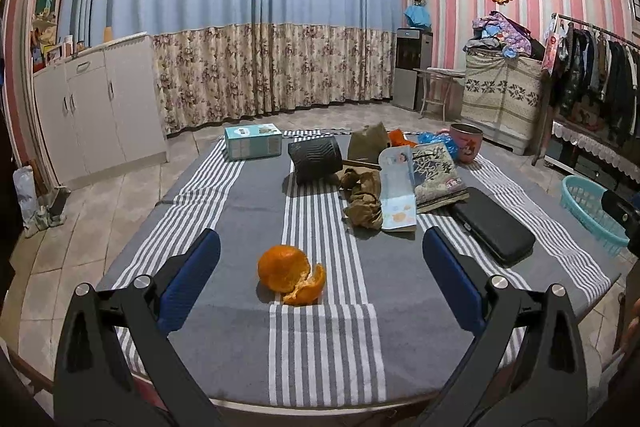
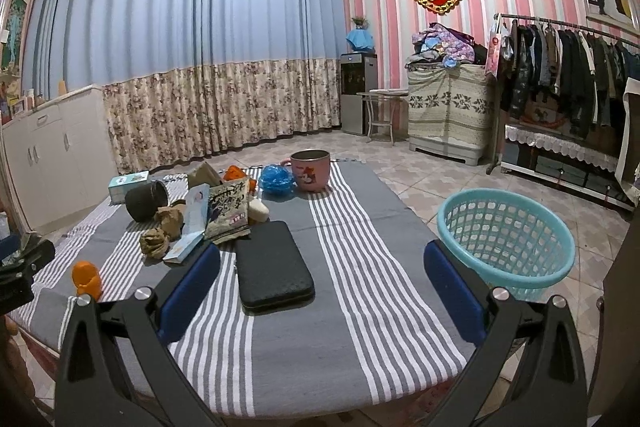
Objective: Collect trash
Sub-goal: 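Move the left tool toward the peeled orange on the cloth, then close the left tool around the peeled orange and lift it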
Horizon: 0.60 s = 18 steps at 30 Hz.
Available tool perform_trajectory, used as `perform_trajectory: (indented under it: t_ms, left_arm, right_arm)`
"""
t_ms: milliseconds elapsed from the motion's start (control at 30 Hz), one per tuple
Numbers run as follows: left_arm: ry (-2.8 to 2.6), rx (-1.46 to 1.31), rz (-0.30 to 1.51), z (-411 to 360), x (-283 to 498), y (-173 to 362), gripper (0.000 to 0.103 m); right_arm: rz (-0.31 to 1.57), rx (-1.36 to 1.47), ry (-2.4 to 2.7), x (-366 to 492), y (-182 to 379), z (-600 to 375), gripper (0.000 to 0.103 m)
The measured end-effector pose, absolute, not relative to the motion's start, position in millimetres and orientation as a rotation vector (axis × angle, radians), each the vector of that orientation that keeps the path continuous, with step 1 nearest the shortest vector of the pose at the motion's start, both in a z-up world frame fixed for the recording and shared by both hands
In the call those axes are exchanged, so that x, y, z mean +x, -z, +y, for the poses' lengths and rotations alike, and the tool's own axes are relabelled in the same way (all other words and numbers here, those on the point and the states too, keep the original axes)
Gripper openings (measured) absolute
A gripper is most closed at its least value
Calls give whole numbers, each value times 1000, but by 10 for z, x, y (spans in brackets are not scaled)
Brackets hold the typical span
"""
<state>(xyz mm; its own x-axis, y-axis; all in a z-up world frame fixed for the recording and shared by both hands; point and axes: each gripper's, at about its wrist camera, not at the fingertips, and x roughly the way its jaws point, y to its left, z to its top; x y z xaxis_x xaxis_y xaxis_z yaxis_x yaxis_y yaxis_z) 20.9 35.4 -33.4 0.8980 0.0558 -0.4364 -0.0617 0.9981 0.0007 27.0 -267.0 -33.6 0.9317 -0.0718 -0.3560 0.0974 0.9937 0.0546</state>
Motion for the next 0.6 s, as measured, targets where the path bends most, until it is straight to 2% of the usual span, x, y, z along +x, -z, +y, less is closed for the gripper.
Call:
perform_trajectory:
  t_ms: [400,600]
  left_arm:
    - [-112,21,534,506,528,748,98]
    - [-91,43,610,611,784,963,97]
  right_arm:
    - [399,98,77,439,575,-2740,99]
    - [477,69,100,575,687,-2682,99]
